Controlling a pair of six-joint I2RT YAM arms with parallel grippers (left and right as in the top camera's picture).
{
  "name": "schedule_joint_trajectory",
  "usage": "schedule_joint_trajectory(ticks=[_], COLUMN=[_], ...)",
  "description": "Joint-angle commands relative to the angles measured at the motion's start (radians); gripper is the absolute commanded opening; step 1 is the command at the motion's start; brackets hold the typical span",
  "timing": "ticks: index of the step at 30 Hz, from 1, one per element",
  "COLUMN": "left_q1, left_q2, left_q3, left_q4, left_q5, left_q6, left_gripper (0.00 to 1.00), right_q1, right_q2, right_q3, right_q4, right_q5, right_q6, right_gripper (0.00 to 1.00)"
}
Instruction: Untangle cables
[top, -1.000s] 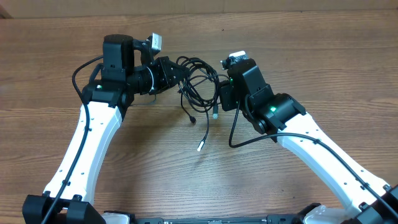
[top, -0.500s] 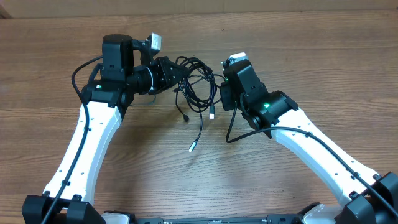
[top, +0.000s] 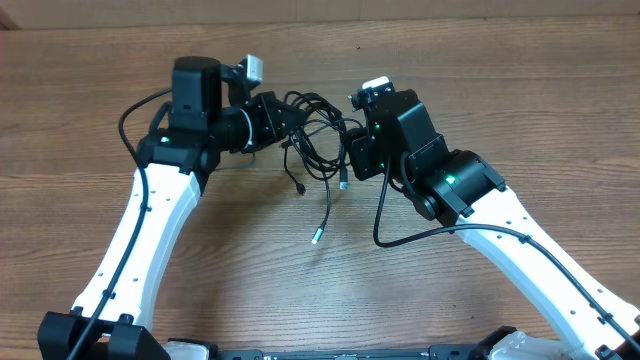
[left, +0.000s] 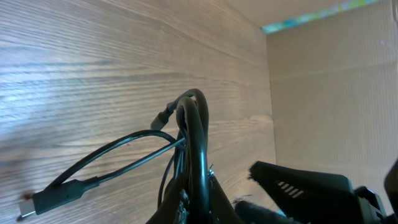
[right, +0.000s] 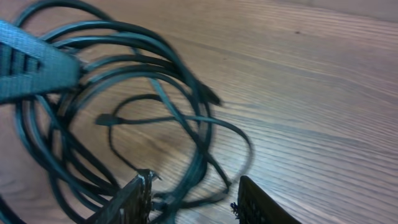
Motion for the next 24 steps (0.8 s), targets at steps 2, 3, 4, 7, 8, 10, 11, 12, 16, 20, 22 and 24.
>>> schedule_joint_trajectory(ticks=[2,3,4,7,8,10,11,12,16,20,22,24], left_q1=[-0.024,-0.024,-0.024,-0.024,-0.024,-0.024,-0.024,-0.024,-0.024,-0.023,-0.023,-0.023], left_q2=[-0.006,-0.006,-0.006,-0.006,-0.006,-0.006,-0.006,-0.006,-0.006,-0.006,-0.006,-0.006], left_q3=[0.024,0.024,0.024,0.024,0.024,0.024,0.024,0.024,0.024,0.024,0.024,0.024], left_q4=[0.005,0.005,0.005,0.005,0.005,0.005,0.005,0.005,0.005,0.006,0.021,0.043], left_q5=[0.049,0.06,0.069,0.108,0.115,0.135,0.145,0.153,0.205,0.213,0.208,0.208], left_q6=[-0.013,-0.014,-0.014,-0.013,-0.013,-0.011,-0.002,0.007,0.04,0.063,0.063,0.063], left_gripper=[0.04,0.04,0.04,0.04,0.04,0.04,0.04,0.04,0.04,0.04,0.04,0.04], right_q1=[0.005,0.005,0.005,0.005,0.005,0.005,0.005,0.004,0.003,0.003,0.004,0.004], right_q2=[0.034,0.038,0.047,0.058,0.059,0.06,0.06,0.06,0.063,0.063,0.063,0.063], right_q3=[0.014,0.014,0.014,0.014,0.014,0.014,0.014,0.014,0.014,0.014,0.014,0.014], right_q4=[0.021,0.025,0.029,0.034,0.036,0.039,0.042,0.043,0.045,0.044,0.033,0.018], right_q5=[-0.037,-0.036,-0.037,-0.035,-0.024,-0.009,-0.009,-0.006,0.022,0.022,-0.034,-0.096], right_q6=[-0.051,-0.059,-0.072,-0.108,-0.11,-0.11,-0.11,-0.11,-0.11,-0.109,-0.098,-0.098], right_gripper=[0.43,0.43,0.43,0.43,0.43,0.42,0.42,0.42,0.41,0.19,0.04,0.04])
